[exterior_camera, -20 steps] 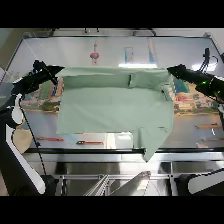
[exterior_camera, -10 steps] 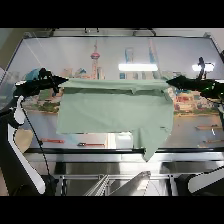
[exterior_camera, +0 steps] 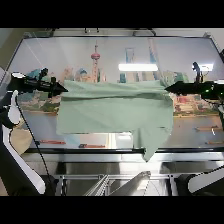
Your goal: Fold the shirts.
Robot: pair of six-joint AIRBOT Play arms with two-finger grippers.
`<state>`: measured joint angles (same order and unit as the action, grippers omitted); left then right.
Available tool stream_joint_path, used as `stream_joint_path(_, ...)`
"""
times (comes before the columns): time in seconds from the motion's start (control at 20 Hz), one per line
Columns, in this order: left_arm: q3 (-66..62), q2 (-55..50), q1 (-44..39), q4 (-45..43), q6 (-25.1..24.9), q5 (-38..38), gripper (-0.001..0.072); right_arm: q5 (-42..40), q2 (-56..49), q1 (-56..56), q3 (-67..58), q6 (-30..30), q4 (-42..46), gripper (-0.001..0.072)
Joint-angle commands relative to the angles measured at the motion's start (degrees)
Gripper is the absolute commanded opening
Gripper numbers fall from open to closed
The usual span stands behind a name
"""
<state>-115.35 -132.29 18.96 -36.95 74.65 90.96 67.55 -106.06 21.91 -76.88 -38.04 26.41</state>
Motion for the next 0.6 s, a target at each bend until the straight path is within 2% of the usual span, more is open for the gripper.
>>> stream_joint_path(0.0, -3.0, 1.4, -0.3, -1.8, 0.0, 2.0, 0.0317, 0.4, 0.5, 0.2, -0.1, -1.6, 0.6, 0.0192)
stream_joint_path(0.1, -4.6, 3.5, -0.2, -1.8, 0.0, 2.7, 0.0317, 0.4, 2.6, 1.1, -0.1, -2.5, 0.6, 0.0209)
stream_joint_path(0.15, -3.9, 5.5, 0.0, -2.1, -0.1, 1.9, 0.0317, 0.5, 4.1, 1.8, -0.1, -2.8, 0.6, 0.0333)
stream_joint_path(0.2, -2.2, 8.2, 0.5, -2.1, -0.7, 0.6, 0.0317, 1.1, 5.8, 2.7, -0.1, -3.9, 0.7, 0.0379)
stream_joint_path(0.35, 3.8, 15.7, 2.8, -2.2, -3.0, 1.1, 0.0314, 8.1, 10.9, 5.4, 0.0, -7.9, 6.4, 0.0365)
stream_joint_path(0.45, 11.4, 21.8, 4.9, -2.8, -4.0, 3.0, 0.0284, 12.6, 14.0, 6.8, 1.1, -10.8, 13.0, 0.0358)
stream_joint_path(0.5, 16.5, 25.3, 5.8, -3.8, -5.0, 3.0, 0.0284, 13.5, 15.8, 7.1, 3.2, -10.8, 14.3, 0.0285)
stream_joint_path(0.55, 23.4, 29.6, 6.4, -5.6, -5.9, 2.2, 0.0285, 13.8, 18.1, 7.3, 6.7, -10.0, 14.3, 0.0277)
